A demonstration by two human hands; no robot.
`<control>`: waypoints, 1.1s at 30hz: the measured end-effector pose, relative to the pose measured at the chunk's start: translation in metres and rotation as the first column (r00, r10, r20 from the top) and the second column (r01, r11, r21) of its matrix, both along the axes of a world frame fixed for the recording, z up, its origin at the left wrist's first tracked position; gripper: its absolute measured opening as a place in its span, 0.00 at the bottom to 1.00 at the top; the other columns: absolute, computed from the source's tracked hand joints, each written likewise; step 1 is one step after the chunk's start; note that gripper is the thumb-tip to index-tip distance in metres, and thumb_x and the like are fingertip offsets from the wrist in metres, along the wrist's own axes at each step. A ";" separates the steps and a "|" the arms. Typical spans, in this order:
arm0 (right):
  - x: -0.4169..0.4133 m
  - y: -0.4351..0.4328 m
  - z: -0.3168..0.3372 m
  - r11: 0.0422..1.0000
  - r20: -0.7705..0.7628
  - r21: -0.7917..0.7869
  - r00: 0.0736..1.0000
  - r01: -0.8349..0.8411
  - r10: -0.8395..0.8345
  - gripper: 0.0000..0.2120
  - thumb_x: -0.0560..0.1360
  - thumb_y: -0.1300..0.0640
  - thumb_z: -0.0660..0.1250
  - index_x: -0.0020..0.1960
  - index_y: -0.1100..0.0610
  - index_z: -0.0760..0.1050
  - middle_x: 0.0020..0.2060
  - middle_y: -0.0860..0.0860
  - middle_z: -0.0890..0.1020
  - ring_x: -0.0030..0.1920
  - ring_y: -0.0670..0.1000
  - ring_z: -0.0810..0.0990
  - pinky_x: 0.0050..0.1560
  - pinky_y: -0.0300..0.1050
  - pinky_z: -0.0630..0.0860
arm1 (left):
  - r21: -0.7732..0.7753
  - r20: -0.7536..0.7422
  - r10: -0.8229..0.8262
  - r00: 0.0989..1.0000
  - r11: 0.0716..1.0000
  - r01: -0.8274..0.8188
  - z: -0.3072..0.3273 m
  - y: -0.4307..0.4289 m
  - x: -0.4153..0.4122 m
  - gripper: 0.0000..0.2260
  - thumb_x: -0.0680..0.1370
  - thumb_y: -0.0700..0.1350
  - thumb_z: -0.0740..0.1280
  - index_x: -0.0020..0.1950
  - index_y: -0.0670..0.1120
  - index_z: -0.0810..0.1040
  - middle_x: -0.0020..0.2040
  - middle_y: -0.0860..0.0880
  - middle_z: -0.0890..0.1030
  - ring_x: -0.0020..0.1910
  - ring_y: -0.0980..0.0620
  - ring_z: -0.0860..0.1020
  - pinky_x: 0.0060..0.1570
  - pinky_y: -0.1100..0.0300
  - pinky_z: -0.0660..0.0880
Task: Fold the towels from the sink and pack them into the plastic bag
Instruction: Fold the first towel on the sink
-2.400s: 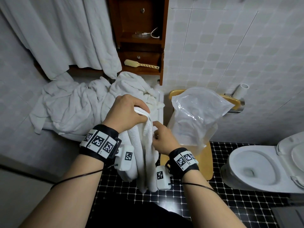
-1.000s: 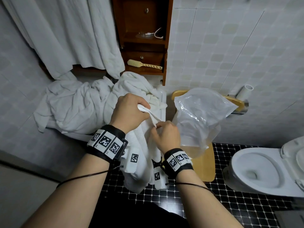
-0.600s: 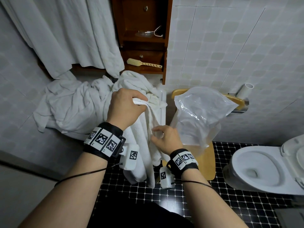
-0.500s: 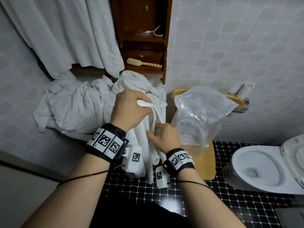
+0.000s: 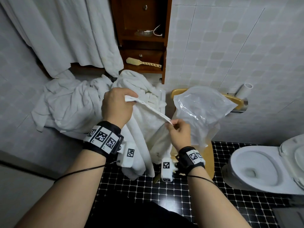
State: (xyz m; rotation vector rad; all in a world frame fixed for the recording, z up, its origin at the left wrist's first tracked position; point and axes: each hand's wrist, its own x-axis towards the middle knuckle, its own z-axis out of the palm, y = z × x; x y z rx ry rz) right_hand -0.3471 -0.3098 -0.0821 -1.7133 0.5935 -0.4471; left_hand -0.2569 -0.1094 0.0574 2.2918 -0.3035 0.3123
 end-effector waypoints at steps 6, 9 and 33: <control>-0.009 -0.017 0.007 0.890 -0.178 -0.072 0.884 -0.450 0.432 0.07 0.70 0.58 0.83 0.41 0.55 0.84 0.31 0.48 0.81 0.32 0.45 0.74 0.36 0.39 0.71 | 0.002 0.019 0.055 0.998 0.998 -0.056 -0.001 -0.001 -0.001 0.09 0.76 0.42 0.78 0.50 0.56 0.88 0.51 0.50 0.84 0.52 0.46 0.81 0.50 0.50 0.80; -0.004 -0.020 0.008 0.797 -0.308 -0.325 0.854 -0.509 0.420 0.07 0.74 0.54 0.79 0.41 0.56 0.86 0.31 0.52 0.82 0.32 0.46 0.76 0.38 0.43 0.73 | 0.005 0.031 0.042 0.999 0.999 -0.042 -0.001 -0.005 -0.007 0.09 0.76 0.41 0.78 0.51 0.55 0.88 0.51 0.50 0.84 0.53 0.46 0.80 0.50 0.51 0.80; 0.005 0.007 0.062 0.999 0.164 -0.013 0.986 0.040 -0.038 0.12 0.71 0.71 0.61 0.41 0.56 0.75 0.33 0.43 0.74 0.33 0.44 0.69 0.36 0.41 0.66 | 0.189 -0.101 0.162 0.982 0.972 -0.141 -0.029 0.020 0.006 0.09 0.77 0.41 0.73 0.47 0.54 0.76 0.46 0.48 0.81 0.47 0.41 0.77 0.45 0.50 0.75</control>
